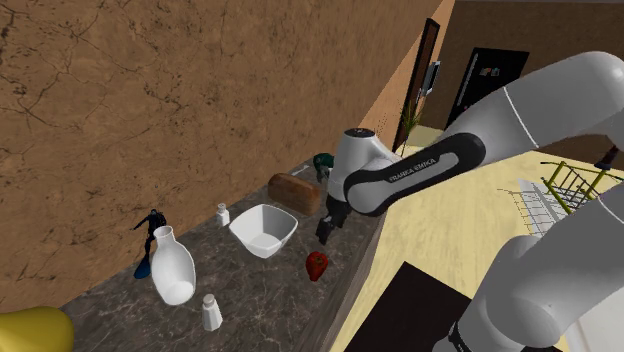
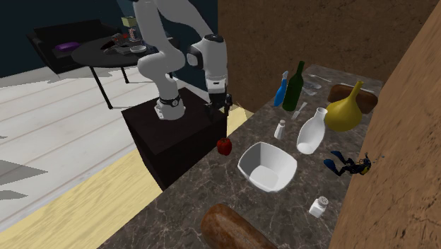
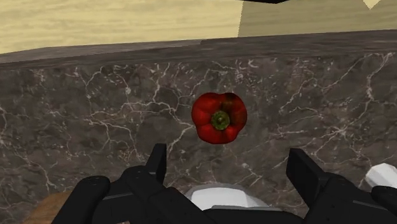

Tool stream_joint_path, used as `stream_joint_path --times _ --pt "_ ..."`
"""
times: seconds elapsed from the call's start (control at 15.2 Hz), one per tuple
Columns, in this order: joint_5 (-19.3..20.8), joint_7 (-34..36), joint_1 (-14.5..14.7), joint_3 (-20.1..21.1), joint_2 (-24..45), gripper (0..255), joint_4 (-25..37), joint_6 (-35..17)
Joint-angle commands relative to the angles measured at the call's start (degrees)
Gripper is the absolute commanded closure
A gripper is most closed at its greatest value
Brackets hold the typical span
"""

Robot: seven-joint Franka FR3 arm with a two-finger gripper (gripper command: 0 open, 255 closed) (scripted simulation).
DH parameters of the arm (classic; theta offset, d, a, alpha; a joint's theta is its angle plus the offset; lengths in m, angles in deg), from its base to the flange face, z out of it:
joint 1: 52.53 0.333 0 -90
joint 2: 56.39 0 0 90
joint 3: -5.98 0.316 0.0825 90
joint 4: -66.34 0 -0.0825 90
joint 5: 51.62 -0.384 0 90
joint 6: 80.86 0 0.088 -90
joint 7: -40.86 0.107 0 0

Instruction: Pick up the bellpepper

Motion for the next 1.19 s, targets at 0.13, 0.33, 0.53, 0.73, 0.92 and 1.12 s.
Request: stream_joint_path --times 0.13,0.33,0.53,0.73,0.92,1.12 --pt "2.7 3.2 -1.2 1.2 10.5 0 1.8 -9.7" --pt "6.3 6.7 -2.0 1.5 18.4 0 4.3 -15.6" --pt "8.5 8.6 -2.0 1.1 21.9 0 5.3 -18.3" --pt "10.4 10.0 -1.8 0.6 24.4 0 5.4 -20.7" --pt "12.8 12.0 -1.3 -0.4 27.5 0 5.6 -23.5" --pt "12.8 11.9 -1.2 -0.4 27.5 255 5.6 -23.4"
